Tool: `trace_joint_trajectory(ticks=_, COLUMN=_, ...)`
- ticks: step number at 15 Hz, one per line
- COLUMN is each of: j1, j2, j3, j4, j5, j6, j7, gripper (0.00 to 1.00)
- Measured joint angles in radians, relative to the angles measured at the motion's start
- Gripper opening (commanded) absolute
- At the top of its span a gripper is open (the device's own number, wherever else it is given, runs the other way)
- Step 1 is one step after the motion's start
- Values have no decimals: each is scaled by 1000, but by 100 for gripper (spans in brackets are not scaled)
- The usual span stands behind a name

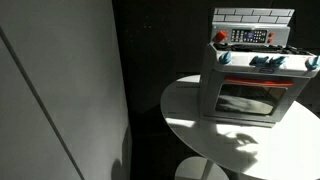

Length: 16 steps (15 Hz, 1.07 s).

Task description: Press the orange top button on the microwave oven controlling panel of the stove

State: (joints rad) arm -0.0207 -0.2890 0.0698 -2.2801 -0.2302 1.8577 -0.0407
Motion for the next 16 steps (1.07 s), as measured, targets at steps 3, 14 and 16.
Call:
trace_joint_trajectory(ticks=3, j1=0, j2=-2, j3=0, j4=0, j5=0, j6=0, j7=0, gripper=100)
trace_joint_trajectory(ticks=14, j1=-1, j2=20, j3=-11, j4=30, j5=-2, j6=52, j7=44, gripper=100)
trace_joint_trajectory(ticks=16, j1=-1, j2=31, j3=-19, j4=57, j5=-2, j6=81, j7=62, gripper=100)
